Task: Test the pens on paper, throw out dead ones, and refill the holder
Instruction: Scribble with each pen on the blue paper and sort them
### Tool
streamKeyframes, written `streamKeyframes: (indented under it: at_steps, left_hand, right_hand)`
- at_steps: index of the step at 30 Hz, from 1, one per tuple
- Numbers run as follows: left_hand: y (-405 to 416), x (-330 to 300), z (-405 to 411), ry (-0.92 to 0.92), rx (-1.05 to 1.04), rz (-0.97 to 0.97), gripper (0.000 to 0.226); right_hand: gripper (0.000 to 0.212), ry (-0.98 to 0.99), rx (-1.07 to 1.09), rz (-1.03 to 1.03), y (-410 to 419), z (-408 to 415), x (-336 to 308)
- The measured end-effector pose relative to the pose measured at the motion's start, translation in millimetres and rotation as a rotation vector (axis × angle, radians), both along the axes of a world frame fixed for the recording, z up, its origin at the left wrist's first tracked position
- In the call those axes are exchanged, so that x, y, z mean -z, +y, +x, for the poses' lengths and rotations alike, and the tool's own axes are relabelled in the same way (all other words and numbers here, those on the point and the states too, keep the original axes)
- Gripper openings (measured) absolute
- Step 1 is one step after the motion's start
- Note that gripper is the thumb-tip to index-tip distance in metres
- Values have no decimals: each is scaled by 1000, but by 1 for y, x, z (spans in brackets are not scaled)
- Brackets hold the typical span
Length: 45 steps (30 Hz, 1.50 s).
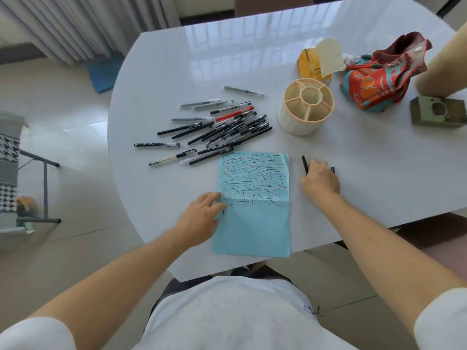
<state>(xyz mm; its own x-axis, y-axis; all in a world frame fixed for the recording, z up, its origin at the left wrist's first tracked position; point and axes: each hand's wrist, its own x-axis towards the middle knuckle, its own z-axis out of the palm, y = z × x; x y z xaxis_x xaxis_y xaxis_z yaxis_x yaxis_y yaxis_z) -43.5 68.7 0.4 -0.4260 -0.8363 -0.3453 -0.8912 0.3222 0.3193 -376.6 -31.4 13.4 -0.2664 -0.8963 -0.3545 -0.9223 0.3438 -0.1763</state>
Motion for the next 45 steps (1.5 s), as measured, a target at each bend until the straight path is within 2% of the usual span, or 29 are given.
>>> streamKeyframes:
  at_steps: [3, 6, 8, 11, 15, 18, 20, 22, 25, 28, 30, 31, 35, 40, 43, 45]
  left_hand:
    - [1, 3, 3, 5, 19, 1, 53]
    - [3, 5, 4, 14, 29, 7, 55]
    - [4, 6, 6, 24, 37, 11, 56]
    - [2, 9, 9, 35, 41, 10, 59]
    - [-2, 11, 13, 56, 44, 44, 59]
    - [-6, 10, 16, 60, 60, 58, 57]
    - [-8, 6, 17, 91, 55, 82, 52]
    - [-12, 0, 16, 225, -47, 104, 45]
    - [-20, -10, 11, 425, -290, 91, 33]
    - [-32, -23, -9, 606, -480, 322, 33]
    - [-36, -30, -26, 675, -462, 458, 17]
    - [-37, -32, -34, 659, -400, 473, 11]
    - [-31, -36, -50, 482, -198, 405, 23]
    - [-26, -34, -76, 223, -2, 120, 27]
    - [-21, -25, -63, 117, 27, 98, 28]
    - [-16, -19, -41, 87, -3, 106, 26]
  right_hand:
    - [28, -142, -154, -133, -20, 46, -6]
    - [27, -300, -382, -185, -45, 104, -12]
    - [26, -337, -539, -211, -57, 142, -13]
    - [29, -218, -726, -167, -65, 186, -3]
    - [27, -12, -823, -162, -67, 211, 13]
    - [24, 3, -887, -180, -66, 215, 14]
    - [26, -59, -903, -179, -64, 208, 9]
    - [31, -219, -804, -161, -57, 192, 0]
    - [15, -619, -338, -140, -31, 159, -16]
    - [8, -1051, 102, 8, 6, 129, -28]
    - [5, -1214, 234, 53, 32, 116, -30]
    - [5, -1245, 267, 61, 44, 111, -31]
    - [18, -1194, 387, -29, 84, 89, -29]
    - [22, -1147, 736, -145, 108, 88, -11]
    - [22, -1099, 1007, -301, 101, 51, -4]
    - [19, -1045, 993, -349, 99, 11, -2]
